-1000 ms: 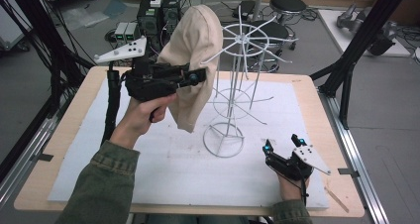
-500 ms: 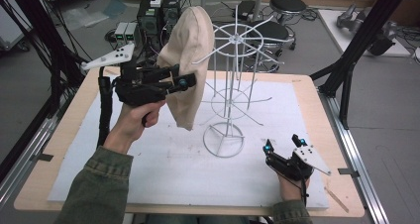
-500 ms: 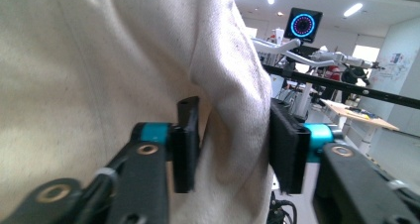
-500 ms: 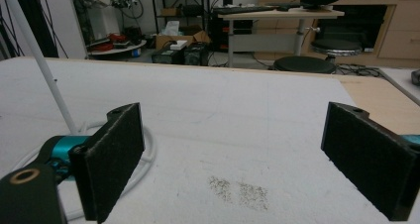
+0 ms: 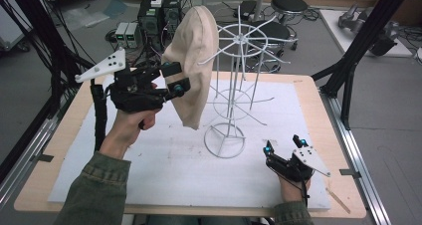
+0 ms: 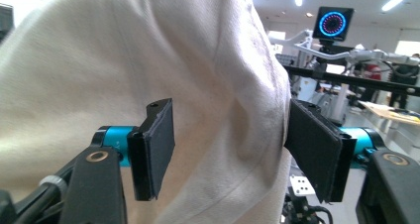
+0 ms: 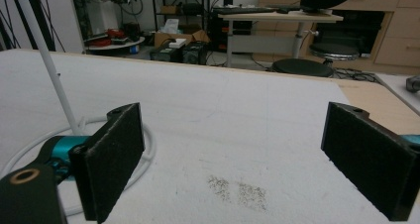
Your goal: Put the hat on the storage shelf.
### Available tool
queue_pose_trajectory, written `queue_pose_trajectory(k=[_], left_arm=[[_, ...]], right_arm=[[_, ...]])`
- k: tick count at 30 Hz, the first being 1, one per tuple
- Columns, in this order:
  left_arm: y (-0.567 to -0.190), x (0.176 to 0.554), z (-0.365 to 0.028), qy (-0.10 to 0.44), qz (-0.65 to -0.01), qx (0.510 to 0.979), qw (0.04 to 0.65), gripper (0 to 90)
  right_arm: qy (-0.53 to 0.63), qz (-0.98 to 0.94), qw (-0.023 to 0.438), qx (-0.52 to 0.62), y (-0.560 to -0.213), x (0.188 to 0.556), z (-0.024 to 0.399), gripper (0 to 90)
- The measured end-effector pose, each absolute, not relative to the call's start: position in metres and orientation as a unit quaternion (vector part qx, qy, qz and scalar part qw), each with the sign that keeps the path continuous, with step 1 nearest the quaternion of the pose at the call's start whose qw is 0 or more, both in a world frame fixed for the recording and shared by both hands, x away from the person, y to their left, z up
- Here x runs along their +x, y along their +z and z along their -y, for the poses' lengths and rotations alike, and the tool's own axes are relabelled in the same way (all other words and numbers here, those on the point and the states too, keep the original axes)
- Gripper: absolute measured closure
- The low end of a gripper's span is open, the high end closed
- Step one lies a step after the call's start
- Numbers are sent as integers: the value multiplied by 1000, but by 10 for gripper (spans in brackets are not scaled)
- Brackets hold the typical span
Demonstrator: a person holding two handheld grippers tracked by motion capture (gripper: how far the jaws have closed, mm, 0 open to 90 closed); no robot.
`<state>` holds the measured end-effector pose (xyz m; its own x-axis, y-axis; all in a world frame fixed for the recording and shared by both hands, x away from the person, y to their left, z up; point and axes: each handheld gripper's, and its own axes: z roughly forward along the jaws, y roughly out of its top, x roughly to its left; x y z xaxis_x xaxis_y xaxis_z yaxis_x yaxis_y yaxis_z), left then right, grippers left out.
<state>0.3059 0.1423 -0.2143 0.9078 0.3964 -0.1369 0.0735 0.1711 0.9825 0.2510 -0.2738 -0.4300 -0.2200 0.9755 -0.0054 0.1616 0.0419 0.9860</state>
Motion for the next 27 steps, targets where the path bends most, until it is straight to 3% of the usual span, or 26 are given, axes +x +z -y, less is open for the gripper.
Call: queue_pose_trajectory(k=[17, 27], left_arm=[[-236, 293, -188, 158, -234, 595, 753, 293], [-251, 276, -217, 215, -263, 560, 755, 277]], right_arm=[[502, -596, 401, 482, -431, 252, 272, 88], [502, -595, 403, 481, -431, 252, 273, 88]])
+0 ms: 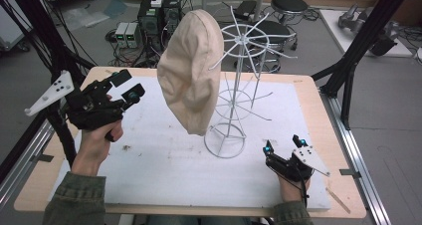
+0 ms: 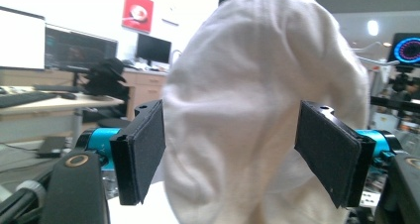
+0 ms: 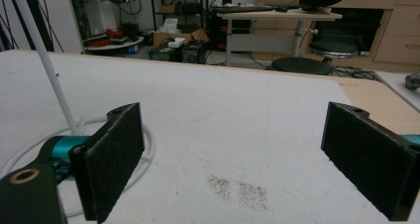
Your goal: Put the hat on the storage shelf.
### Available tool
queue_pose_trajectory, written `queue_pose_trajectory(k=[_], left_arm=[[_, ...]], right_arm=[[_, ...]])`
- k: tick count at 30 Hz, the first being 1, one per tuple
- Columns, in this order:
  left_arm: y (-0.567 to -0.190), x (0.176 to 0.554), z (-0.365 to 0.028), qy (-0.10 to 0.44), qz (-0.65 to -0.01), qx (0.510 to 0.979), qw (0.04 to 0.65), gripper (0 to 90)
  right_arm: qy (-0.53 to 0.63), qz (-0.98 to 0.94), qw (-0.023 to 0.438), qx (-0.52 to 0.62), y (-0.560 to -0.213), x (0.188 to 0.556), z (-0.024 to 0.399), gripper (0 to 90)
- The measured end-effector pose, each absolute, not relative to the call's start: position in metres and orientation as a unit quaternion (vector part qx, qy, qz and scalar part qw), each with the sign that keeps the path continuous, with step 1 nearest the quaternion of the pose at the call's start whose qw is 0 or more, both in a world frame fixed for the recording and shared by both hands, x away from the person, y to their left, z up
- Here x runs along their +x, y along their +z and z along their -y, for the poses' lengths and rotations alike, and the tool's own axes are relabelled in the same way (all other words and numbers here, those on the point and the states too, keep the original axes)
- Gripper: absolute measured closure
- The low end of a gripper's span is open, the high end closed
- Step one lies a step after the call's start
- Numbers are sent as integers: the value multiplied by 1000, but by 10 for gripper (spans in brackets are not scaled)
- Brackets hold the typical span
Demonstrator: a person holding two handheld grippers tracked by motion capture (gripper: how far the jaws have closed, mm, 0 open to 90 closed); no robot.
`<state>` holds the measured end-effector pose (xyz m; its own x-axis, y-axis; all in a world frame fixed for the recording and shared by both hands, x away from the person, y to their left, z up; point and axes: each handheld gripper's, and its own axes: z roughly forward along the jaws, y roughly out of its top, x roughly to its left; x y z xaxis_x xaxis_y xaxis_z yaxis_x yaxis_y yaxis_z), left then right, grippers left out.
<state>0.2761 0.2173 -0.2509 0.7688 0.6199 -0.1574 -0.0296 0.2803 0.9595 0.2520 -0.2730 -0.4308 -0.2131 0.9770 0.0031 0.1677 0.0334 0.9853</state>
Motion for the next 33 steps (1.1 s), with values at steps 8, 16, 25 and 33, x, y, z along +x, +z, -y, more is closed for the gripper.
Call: queue_pose_trajectory(k=[8, 16, 25, 33], left_arm=[[-263, 265, -230, 257, -282, 559, 736, 276], [-289, 260, -242, 293, -309, 549, 719, 266], [-325, 261, -262, 299, -359, 538, 701, 261], [-353, 260, -285, 321, -412, 517, 678, 236]], right_arm=[[500, -597, 403, 480, -431, 252, 271, 87], [506, -590, 394, 490, -432, 253, 273, 87], [503, -594, 394, 489, -432, 252, 273, 87], [502, -595, 394, 489, -433, 253, 272, 88]])
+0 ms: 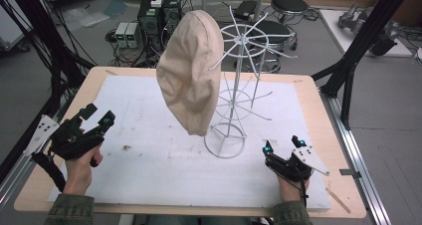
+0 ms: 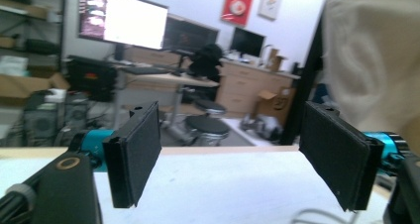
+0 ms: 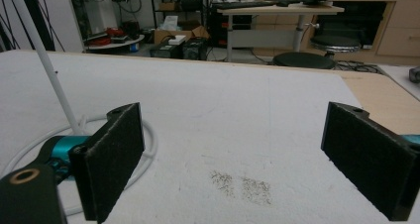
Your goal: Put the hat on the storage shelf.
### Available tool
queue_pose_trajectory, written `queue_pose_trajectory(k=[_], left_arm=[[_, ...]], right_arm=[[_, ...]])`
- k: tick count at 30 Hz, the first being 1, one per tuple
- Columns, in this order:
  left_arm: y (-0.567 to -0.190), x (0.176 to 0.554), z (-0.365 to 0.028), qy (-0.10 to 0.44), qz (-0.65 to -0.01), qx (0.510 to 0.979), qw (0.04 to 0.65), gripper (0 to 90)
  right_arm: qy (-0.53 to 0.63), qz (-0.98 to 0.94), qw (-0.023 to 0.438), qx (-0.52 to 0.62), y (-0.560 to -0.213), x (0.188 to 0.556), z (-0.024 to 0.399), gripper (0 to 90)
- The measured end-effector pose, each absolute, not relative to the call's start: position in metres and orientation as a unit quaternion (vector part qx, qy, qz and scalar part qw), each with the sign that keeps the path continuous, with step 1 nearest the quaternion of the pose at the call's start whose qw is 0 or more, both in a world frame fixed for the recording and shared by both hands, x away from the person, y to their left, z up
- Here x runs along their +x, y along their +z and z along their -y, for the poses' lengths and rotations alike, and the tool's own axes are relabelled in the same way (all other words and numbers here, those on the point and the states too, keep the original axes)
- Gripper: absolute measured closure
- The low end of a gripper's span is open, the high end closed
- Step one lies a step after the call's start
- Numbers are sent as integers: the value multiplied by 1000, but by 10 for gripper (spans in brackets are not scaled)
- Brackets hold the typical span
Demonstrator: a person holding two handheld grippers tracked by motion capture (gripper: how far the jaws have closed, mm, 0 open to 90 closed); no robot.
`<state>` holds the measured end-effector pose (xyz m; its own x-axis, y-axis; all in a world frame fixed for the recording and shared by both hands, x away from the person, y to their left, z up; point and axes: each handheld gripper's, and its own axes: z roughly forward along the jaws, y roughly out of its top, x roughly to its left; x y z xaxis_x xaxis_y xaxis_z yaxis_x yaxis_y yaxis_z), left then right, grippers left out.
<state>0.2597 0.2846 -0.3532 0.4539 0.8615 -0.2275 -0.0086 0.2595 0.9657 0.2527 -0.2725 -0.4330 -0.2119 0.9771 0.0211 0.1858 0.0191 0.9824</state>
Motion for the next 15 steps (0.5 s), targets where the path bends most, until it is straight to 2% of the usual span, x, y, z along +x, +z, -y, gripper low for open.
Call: queue_pose_trajectory(k=[15], left_arm=[[-403, 247, -305, 348, -475, 516, 622, 226]], right_arm=[[499, -598, 396, 486, -433, 252, 271, 87]])
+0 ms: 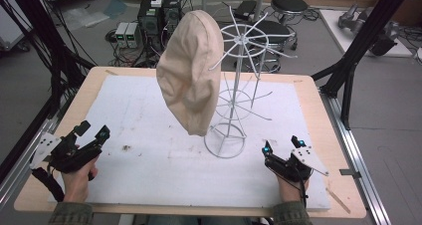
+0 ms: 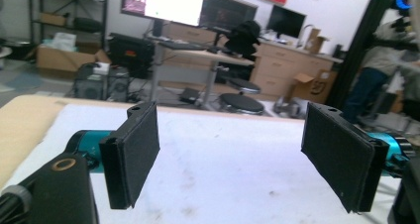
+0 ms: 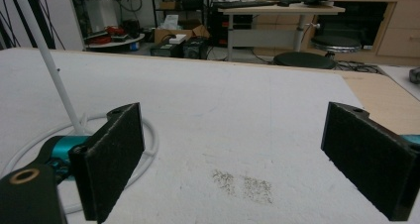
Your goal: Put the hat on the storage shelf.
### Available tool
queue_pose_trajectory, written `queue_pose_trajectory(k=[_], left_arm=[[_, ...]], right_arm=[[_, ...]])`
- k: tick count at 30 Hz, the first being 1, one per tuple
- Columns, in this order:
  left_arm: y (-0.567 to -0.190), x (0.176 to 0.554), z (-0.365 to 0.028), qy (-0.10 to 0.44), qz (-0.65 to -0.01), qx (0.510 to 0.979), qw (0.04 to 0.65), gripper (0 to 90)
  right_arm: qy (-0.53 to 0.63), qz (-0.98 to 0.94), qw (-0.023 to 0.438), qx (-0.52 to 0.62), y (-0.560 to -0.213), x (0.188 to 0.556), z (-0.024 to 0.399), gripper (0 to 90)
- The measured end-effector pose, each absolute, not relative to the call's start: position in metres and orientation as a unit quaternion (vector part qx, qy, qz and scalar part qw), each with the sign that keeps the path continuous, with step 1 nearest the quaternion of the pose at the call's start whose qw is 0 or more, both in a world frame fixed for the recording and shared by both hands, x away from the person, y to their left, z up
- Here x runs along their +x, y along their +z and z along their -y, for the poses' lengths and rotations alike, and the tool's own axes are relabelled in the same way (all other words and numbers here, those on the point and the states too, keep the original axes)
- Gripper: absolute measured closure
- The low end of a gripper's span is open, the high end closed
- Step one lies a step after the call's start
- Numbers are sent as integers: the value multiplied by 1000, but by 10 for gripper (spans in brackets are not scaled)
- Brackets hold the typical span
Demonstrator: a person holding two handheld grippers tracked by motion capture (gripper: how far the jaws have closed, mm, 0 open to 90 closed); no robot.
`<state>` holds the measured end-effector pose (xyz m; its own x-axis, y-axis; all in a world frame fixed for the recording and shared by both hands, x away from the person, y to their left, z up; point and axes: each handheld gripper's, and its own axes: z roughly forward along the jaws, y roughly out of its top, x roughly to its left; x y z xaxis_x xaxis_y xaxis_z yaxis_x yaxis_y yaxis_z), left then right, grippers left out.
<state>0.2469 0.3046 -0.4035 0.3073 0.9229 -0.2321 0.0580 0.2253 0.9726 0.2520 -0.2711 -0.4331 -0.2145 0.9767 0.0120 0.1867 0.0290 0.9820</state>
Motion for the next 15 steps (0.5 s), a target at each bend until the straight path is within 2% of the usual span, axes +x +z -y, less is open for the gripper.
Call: queue_pose_trajectory(k=[6, 7, 9, 15], left_arm=[[-410, 240, -313, 386, -510, 493, 590, 221], [-413, 237, -316, 412, -522, 486, 567, 220], [-417, 234, -320, 427, -535, 478, 551, 216], [-424, 229, -327, 454, -563, 446, 528, 211]], right_arm=[[497, -592, 401, 491, -433, 251, 270, 87], [496, -588, 407, 492, -433, 250, 270, 87], [496, -581, 414, 496, -432, 248, 270, 87], [494, -563, 426, 508, -433, 242, 267, 87]])
